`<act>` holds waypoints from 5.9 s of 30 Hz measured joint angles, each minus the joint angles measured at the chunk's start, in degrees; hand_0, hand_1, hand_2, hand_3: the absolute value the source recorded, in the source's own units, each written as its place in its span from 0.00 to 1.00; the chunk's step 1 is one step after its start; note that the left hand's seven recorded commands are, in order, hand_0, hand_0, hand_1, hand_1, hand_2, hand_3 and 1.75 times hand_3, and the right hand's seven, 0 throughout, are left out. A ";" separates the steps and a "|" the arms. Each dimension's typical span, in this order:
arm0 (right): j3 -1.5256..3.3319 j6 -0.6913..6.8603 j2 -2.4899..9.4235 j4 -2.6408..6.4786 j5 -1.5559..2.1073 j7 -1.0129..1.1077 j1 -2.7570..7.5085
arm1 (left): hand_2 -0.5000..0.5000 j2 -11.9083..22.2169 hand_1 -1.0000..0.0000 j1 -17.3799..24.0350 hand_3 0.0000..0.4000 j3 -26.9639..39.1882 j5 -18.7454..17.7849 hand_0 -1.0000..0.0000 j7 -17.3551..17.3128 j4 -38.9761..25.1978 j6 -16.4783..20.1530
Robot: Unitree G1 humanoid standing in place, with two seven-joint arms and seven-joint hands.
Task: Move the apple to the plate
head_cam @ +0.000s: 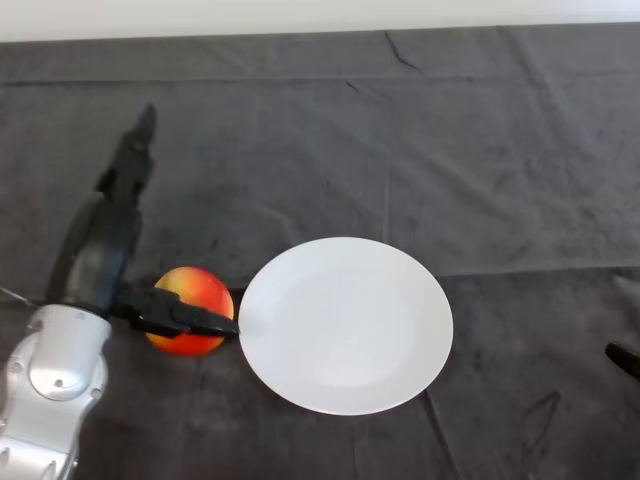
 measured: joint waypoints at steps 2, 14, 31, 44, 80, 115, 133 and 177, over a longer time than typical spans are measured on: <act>0.00 0.00 0.00 0.00 -0.01 0.00 0.00 | 0.50 0.00 1.00 -0.02 0.00 -0.12 0.03 1.00 -0.16 1.59 -0.33; -0.06 0.01 0.01 -0.03 -0.01 0.01 0.00 | 0.50 0.06 1.00 -0.02 0.00 -2.01 2.67 1.00 -1.69 7.75 -0.25; -0.08 0.01 0.01 -0.03 -0.01 0.01 0.00 | 0.50 0.07 0.00 -0.04 1.00 -2.09 4.47 0.00 -3.27 9.25 3.21; -0.08 0.01 0.01 -0.03 -0.01 0.01 0.00 | 0.50 0.14 0.00 -0.08 1.00 -2.09 4.55 0.00 -4.47 7.59 6.06; -0.11 0.00 0.01 -0.12 -0.01 0.01 0.00 | 0.50 -2.57 0.00 -0.05 1.00 -8.67 11.12 0.00 2.62 -8.69 8.45; -0.13 -0.03 0.01 -0.17 -0.01 -0.01 0.00 | 0.50 -0.58 0.00 0.40 1.00 -17.84 8.56 0.00 -8.27 -10.45 7.02; -0.12 -0.01 0.01 -0.16 0.00 -0.02 0.00 | 0.55 -0.16 0.90 1.59 0.10 -17.81 8.77 1.00 -13.27 -10.47 10.52; -0.13 -0.01 0.01 -0.16 0.00 0.00 0.00 | 0.50 2.51 1.00 -2.43 0.00 1.40 5.24 1.00 -8.35 -4.03 9.08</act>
